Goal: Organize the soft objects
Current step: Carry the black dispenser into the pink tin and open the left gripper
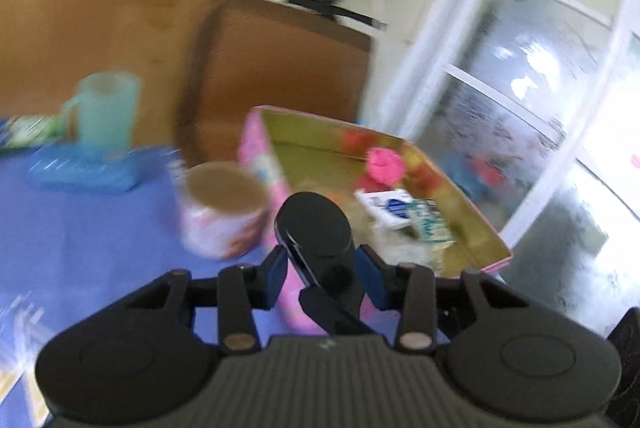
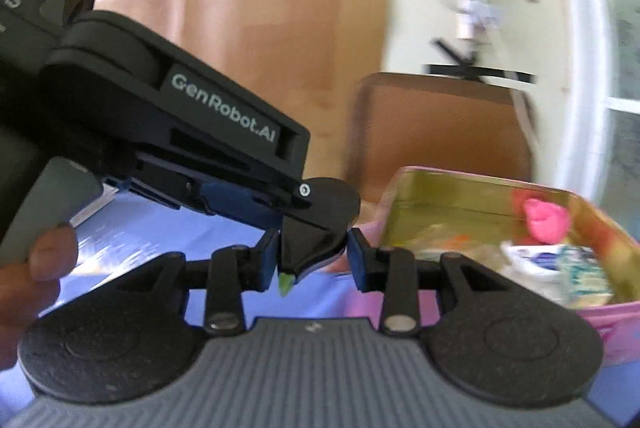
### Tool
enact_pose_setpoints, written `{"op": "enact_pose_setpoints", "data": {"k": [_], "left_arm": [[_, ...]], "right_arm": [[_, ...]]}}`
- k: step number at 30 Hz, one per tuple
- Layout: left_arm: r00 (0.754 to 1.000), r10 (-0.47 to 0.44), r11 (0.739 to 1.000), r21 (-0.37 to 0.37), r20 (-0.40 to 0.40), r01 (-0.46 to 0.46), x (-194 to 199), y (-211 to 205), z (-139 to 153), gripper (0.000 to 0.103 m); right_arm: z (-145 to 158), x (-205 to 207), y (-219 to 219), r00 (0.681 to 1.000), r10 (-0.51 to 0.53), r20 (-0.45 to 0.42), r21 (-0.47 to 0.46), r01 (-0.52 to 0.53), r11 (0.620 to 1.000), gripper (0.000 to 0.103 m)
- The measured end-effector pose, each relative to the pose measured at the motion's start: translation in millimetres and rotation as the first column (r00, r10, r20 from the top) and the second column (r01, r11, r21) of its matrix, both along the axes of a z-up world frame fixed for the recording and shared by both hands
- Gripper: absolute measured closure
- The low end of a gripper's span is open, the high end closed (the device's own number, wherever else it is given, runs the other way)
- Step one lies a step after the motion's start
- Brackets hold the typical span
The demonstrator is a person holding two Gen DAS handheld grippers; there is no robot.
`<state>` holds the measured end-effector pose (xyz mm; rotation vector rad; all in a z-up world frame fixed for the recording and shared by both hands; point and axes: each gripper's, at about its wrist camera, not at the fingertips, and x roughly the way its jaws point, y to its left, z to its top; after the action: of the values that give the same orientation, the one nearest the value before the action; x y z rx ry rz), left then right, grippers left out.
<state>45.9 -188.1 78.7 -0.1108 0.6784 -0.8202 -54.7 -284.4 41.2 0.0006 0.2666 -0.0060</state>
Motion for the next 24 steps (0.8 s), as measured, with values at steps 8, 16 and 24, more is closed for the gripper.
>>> {"op": "enact_pose_setpoints", "data": {"k": [8,16,24], "left_arm": [[0.993,-0.069,0.996,0.064,0.095,0.063,8.6,-101.0,6.6,0.061],[0.996,0.044,0.990,0.133,0.081,-0.055,19.1,-95.2,-11.6,0.061],[0.994,0.051,0.981,0.184,0.092,-0.067,-5.7,-69.8,-17.9,0.059]], "right_arm": [[-12.1,35.2,-77.9,0.971,-0.239,-0.008,-0.017,0.239,0.971,0.063],[-26.0,29.7,-126.2,0.937,-0.347,-0.043,0.079,0.350,0.934,0.063],[-20.9,-9.5,-115.5,0.949,-0.315,-0.023,0.226,0.312,0.923,0.062]]}}
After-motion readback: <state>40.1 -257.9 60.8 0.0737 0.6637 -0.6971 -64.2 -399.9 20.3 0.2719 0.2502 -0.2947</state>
